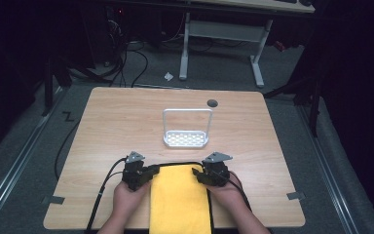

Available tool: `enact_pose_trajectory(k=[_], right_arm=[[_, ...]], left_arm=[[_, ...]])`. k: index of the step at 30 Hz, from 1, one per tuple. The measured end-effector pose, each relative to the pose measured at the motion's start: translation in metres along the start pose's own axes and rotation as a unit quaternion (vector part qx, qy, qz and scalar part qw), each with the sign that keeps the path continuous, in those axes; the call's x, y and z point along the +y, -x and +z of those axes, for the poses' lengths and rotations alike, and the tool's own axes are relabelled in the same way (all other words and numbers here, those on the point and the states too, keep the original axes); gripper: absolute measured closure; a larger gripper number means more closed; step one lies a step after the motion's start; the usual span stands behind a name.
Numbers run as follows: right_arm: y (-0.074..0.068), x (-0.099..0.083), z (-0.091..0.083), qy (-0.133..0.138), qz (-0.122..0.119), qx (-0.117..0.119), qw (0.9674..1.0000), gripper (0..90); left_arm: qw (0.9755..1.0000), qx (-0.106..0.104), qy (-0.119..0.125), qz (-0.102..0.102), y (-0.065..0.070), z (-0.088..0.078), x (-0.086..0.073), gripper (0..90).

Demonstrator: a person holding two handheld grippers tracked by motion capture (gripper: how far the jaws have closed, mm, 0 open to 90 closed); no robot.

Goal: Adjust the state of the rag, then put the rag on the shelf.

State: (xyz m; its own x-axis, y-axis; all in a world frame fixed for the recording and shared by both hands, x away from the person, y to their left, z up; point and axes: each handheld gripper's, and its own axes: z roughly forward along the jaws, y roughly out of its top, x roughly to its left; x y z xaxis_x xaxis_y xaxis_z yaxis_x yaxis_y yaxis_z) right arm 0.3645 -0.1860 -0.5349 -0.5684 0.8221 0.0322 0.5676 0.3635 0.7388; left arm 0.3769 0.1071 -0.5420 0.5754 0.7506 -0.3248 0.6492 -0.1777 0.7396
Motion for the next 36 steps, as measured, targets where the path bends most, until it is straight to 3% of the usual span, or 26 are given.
enact_pose_trajectory(k=[7, 12, 18, 26, 31, 36], right_arm=[[-0.003, -0.005, -0.005, 0.005, 0.012, 0.038, 0.9992, 66.0], [-0.008, -0.005, -0.005, 0.0, -0.002, 0.047, 0.9989, 76.4], [-0.013, -0.005, -0.007, 0.008, -0.027, 0.035, 0.999, 79.3], [-0.015, -0.002, -0.017, 0.041, -0.024, 0.037, 0.9982, 79.4], [-0.015, 0.001, -0.023, 0.059, -0.027, 0.04, 0.9971, 79.3], [-0.017, 0.004, -0.03, 0.079, -0.031, 0.032, 0.9959, 79.3]], left_arm=[[1.0, -0.005, 0.0, -0.007, -0.001, -0.001, -0.001, 78.9], [1.0, -0.003, 0.0, -0.005, 0.0, -0.001, -0.001, 78.8], [1.0, 0.0, 0.0, -0.002, 0.001, -0.001, -0.002, 78.8], [0.9999, 0.001, 0.01, 0.003, 0.002, -0.005, 0.002, 79.4], [0.9993, -0.004, 0.035, 0.01, 0.01, -0.012, 0.006, 79.5], [0.9971, -0.005, 0.065, 0.039, 0.025, -0.021, 0.02, 80.7]])
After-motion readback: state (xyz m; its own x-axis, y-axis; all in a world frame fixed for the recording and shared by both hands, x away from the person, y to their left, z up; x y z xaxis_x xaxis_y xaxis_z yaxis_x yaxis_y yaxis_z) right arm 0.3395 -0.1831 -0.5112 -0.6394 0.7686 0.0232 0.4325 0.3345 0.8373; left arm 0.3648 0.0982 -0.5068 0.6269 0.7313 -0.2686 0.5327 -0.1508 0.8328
